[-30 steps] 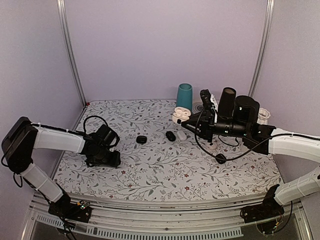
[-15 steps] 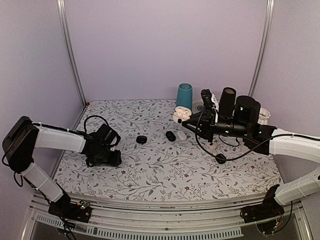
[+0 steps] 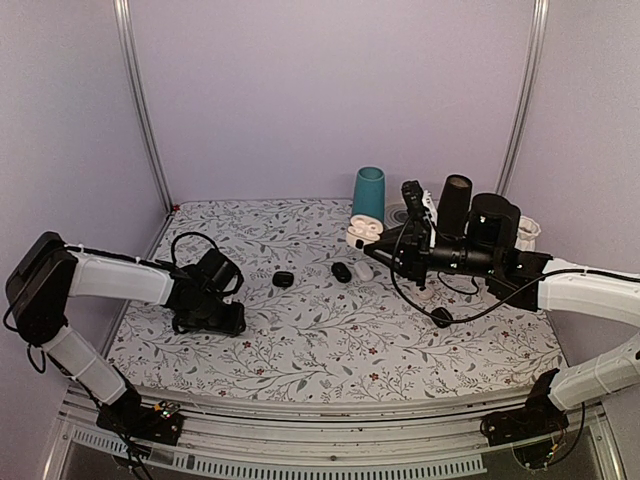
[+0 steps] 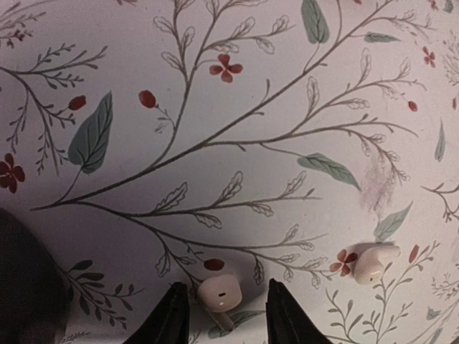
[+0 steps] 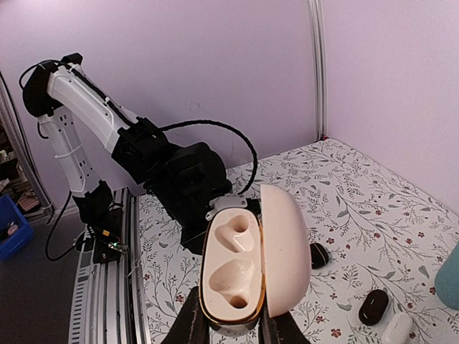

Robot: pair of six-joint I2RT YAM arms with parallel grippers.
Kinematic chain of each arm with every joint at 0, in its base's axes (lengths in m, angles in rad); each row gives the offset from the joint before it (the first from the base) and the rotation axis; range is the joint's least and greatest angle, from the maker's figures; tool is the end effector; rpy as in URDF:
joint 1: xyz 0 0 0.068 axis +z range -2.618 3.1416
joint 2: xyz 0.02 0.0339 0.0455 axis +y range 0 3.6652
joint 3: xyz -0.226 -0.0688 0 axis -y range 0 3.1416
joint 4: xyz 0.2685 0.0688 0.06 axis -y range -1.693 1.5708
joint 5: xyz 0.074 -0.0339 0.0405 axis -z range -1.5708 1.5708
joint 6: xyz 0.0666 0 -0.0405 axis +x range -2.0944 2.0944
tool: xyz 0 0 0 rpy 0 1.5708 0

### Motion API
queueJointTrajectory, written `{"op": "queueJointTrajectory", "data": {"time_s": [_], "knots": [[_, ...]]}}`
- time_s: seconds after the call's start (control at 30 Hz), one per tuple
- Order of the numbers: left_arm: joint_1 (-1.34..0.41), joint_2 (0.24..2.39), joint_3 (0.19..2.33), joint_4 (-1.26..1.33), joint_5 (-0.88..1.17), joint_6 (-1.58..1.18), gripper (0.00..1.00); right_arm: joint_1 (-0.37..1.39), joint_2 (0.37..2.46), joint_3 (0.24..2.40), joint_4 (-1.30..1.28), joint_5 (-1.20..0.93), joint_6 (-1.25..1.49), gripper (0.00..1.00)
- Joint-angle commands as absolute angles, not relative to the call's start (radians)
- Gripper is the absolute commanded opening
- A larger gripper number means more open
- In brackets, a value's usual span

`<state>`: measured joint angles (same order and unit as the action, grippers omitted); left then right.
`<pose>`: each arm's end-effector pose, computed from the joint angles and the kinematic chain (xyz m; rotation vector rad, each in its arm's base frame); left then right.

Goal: Insert the wireless bluetooth earbuds into the charging case
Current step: Pick up the left earbud from the center of the board.

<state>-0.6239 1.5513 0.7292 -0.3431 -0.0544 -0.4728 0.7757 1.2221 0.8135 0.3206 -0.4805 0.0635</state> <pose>0.2438 -0.1710 0.0545 0.1928 2.7516 -0.2316 0.2252 0.2639 0.2626 -0.9567 1.4706 1.0216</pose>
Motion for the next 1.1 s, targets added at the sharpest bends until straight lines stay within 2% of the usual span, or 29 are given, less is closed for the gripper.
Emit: {"op": "queueJointTrajectory", "data": {"time_s": [0.0,0.2,0.4,0.6,0.73,1.07], "knots": [[-0.634,1.579,0.754,-0.369,-0.098,-0.481,0.38,0.771,1.195,0.802,0.348,-0.469,0.062,0.02],[-0.633,1.597,0.770,-0.376,-0.112,-0.472,0.35,0.770,1.187,0.797,0.348,-0.465,0.062,0.02],[-0.636,1.599,0.784,-0.395,-0.108,-0.463,0.27,0.770,1.186,0.798,0.348,-0.462,0.063,0.02],[-0.649,1.600,0.790,-0.418,-0.132,-0.461,0.27,0.770,1.191,0.799,0.349,-0.466,0.064,0.02],[-0.660,1.612,0.793,-0.420,-0.138,-0.467,0.30,0.770,1.193,0.800,0.349,-0.466,0.064,0.02],[-0.678,1.641,0.797,-0.417,-0.160,-0.469,0.19,0.770,1.190,0.798,0.348,-0.466,0.064,0.02]]}}
